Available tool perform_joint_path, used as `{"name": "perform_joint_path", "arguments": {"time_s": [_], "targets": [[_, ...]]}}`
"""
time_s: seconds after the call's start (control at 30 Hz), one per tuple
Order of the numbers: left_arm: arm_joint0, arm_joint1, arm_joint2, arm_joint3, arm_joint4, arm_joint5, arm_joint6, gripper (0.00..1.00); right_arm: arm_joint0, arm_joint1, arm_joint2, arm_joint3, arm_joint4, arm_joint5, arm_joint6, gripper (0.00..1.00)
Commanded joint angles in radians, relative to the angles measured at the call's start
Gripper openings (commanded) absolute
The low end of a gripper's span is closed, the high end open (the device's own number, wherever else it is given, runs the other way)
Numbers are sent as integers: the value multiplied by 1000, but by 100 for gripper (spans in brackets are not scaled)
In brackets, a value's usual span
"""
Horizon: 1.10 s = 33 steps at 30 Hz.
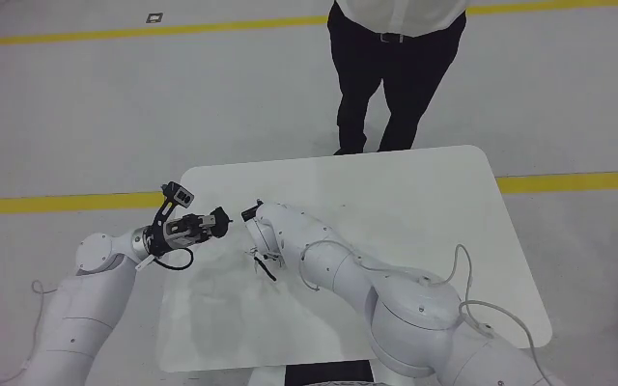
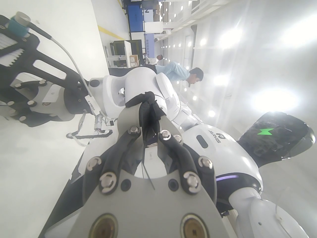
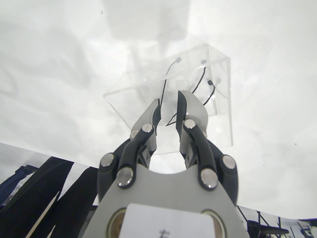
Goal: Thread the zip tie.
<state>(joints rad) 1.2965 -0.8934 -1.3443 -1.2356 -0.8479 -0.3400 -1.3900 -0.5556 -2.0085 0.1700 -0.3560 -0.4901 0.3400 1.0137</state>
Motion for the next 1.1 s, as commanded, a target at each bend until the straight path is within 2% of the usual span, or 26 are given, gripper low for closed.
{"name": "perform_joint_path", "arguments": {"time_s": [0.0, 0.1, 0.2, 0.77, 1.0, 1.07], "targets": [[0, 0, 0, 0, 0, 0, 0, 0, 0, 0, 0, 0, -3, 0, 2, 18], [0, 0, 0, 0, 0, 0, 0, 0, -1, -1, 0, 2, -13, 0, 6, 16], [0, 0, 0, 0, 0, 0, 0, 0, 0, -2, 0, 4, -13, 0, 4, 7], [0, 0, 0, 0, 0, 0, 0, 0, 3, -2, 0, 2, 5, 0, 0, 15], [0, 0, 0, 0, 0, 0, 0, 0, 2, -2, 0, 3, 1, 0, 4, 12], [0, 0, 0, 0, 0, 0, 0, 0, 3, -2, 0, 3, 0, 0, 6, 6]]}}
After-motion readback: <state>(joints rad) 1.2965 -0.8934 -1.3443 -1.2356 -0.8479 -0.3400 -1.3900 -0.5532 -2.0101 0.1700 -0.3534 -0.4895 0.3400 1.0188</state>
